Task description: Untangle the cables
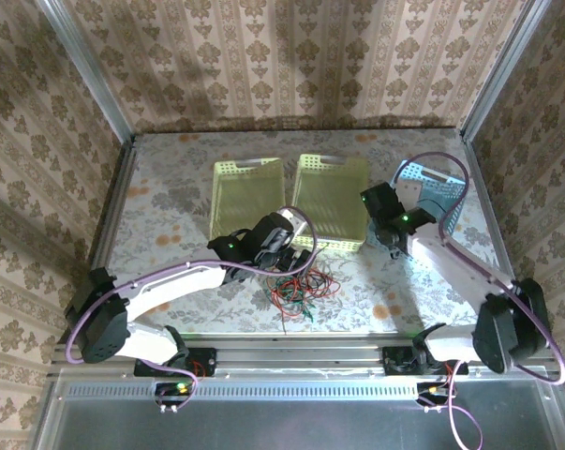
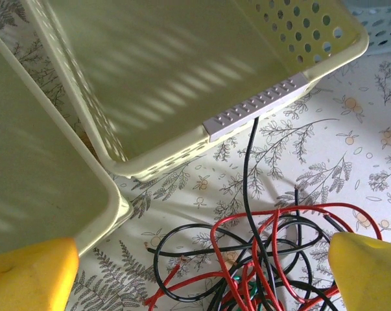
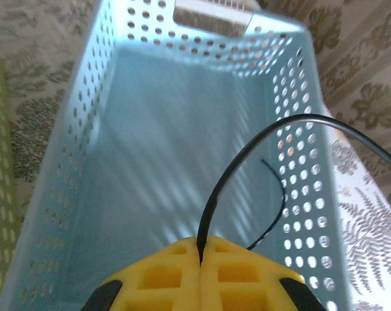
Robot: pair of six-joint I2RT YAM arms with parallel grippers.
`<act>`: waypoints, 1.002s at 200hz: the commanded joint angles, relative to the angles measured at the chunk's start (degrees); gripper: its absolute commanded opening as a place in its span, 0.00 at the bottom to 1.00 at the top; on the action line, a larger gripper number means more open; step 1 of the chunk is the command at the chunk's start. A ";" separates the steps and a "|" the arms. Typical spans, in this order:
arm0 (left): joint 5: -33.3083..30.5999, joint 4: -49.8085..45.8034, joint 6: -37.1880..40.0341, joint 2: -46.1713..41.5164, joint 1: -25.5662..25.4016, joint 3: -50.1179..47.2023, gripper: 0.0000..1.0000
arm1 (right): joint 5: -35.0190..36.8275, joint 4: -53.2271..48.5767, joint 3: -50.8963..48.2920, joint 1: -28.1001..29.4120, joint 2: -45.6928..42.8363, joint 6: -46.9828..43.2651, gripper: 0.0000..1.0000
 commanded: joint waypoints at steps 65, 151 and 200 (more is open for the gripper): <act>-1.70 0.00 -2.15 -2.77 0.18 -1.32 1.00 | -15.84 5.29 4.96 -10.08 6.89 2.98 0.56; -4.22 -7.89 -3.40 0.48 0.15 -1.81 1.00 | -42.34 11.14 -10.33 12.50 -12.69 -13.19 0.61; -5.82 -13.10 -3.79 4.27 -1.97 -0.49 0.97 | -49.68 14.17 -9.57 20.00 -2.75 -15.83 0.57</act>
